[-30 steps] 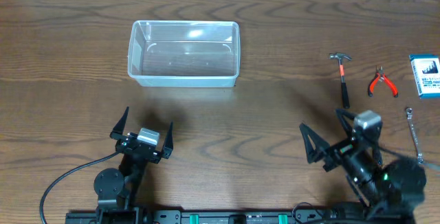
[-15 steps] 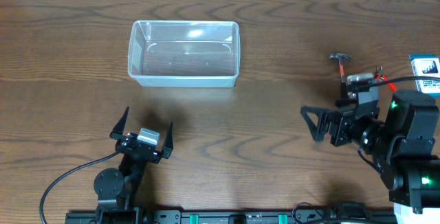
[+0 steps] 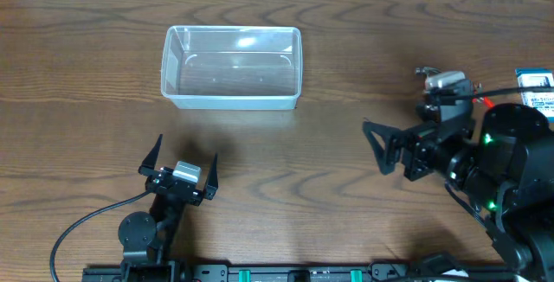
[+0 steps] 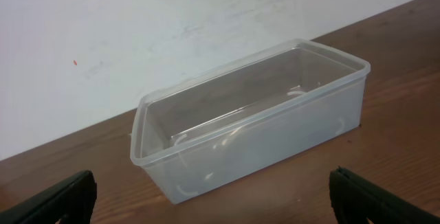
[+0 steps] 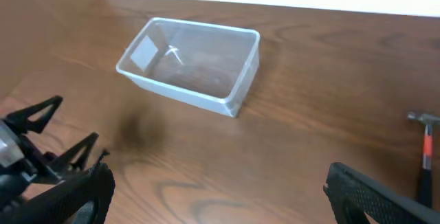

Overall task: Pack container
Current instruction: 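Raise the right arm and move its gripper toward the clear container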

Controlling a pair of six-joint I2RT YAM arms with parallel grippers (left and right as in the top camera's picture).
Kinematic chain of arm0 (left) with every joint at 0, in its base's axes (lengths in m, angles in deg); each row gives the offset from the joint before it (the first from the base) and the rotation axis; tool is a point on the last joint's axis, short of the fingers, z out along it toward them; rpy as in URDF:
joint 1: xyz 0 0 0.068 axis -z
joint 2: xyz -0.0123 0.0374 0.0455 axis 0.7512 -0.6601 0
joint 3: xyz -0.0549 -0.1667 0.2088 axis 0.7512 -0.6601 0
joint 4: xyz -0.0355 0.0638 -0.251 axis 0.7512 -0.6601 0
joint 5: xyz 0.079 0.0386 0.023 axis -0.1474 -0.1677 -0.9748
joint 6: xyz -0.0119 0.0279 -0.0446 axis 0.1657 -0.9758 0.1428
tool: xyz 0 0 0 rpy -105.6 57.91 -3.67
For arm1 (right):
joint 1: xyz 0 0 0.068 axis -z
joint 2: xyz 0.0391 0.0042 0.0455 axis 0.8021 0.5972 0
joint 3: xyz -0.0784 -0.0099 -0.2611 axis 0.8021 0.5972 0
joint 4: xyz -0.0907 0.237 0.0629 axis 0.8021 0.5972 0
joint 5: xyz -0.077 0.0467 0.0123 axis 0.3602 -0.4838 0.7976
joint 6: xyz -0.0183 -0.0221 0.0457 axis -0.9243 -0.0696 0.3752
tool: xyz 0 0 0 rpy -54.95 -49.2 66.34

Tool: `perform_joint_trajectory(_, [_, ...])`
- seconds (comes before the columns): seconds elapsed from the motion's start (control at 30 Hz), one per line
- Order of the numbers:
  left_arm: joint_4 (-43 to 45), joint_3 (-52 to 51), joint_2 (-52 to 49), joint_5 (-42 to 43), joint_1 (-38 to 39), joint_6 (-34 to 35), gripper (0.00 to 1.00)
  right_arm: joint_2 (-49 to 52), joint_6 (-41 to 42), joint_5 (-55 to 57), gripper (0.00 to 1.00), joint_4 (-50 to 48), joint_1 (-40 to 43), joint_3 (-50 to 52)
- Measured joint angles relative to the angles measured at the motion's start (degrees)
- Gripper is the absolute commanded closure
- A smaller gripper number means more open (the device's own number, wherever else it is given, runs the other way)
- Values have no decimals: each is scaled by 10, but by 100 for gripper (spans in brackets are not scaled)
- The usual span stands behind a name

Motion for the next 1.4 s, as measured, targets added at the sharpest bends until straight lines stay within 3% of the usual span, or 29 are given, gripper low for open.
perform_joint_trajectory(0.23, [0, 0, 0, 0, 0, 0, 2, 153, 59, 114, 1, 91, -122, -120])
perform_joint_trajectory(0.5, [1, 0, 0, 0, 0, 0, 2, 333, 90, 147, 1, 247, -169, -259])
perform_joint_trajectory(0.73, [4, 0, 0, 1, 0, 4, 2, 365, 92, 139, 1, 237, -180, -315])
perform_joint_trajectory(1.0, [-10, 17, -4, 3, -13, 148, 2, 365, 92, 128, 1, 223, -180, -323])
perform_joint_trajectory(1.2, [-43, 148, -79, 7, -51, 159, 2, 365, 92, 124, 1, 223, -180, -323])
perform_joint_trajectory(1.4, [-204, 391, -263, 16, -126, 131, 2, 365, 92, 122, 1, 211, -180, -323])
